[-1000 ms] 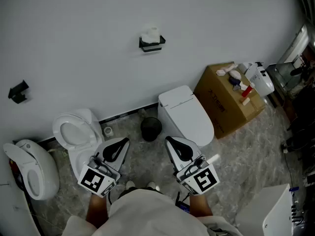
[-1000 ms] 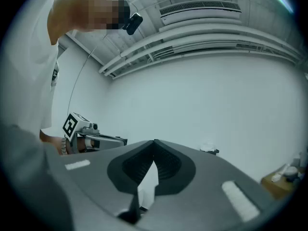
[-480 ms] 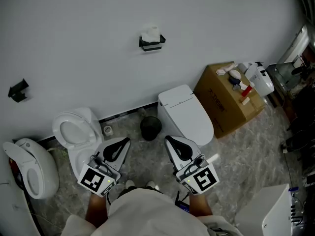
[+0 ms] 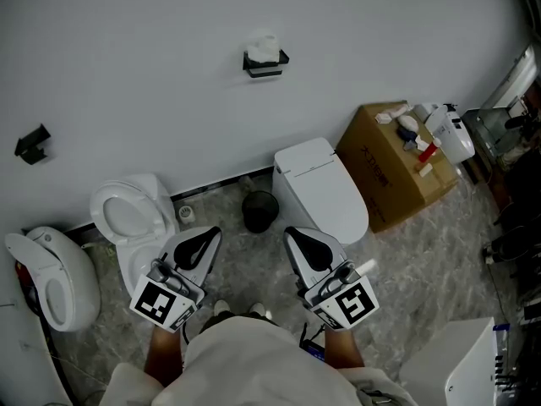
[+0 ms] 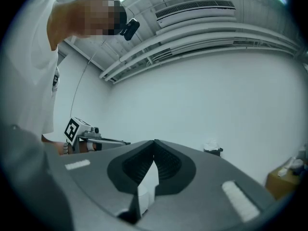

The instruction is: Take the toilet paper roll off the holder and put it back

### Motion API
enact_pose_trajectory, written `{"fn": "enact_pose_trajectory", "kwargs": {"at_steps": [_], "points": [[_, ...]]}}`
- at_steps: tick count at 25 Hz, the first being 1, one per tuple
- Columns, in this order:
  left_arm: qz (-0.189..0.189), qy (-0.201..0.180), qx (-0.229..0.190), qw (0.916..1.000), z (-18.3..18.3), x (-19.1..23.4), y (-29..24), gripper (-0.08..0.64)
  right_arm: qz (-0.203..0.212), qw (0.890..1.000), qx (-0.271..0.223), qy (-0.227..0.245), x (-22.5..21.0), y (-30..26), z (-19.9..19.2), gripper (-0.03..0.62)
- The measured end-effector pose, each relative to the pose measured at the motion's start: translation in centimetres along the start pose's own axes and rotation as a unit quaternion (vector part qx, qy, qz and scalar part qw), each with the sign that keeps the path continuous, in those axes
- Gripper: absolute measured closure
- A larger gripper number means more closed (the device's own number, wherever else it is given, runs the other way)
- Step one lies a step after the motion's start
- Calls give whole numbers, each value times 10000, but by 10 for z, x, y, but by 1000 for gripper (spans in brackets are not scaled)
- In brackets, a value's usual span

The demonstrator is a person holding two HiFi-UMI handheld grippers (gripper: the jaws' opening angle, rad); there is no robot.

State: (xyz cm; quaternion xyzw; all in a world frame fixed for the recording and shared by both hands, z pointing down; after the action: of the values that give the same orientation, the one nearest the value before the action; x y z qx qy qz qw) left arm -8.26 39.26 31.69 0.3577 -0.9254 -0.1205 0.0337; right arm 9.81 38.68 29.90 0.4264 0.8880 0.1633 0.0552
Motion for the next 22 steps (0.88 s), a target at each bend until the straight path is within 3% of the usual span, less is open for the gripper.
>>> {"fn": "enact_pose_trajectory", "kwargs": {"at_steps": [22], "points": [[99, -3, 153, 9998, -20, -10, -35, 555, -28, 9999, 164, -12, -41, 18, -14, 592]]}}
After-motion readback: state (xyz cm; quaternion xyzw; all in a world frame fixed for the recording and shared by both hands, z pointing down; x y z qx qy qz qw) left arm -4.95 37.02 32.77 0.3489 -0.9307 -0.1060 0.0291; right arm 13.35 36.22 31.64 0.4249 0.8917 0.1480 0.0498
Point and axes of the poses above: the fingertips, and each gripper's own axes: y backward along the fingers, x to its left, z out of its top, the point moved 5 cm from there along y, backward along the fingers, and after that the axes turned 11 degrees about -x, right-handed, at the moved point
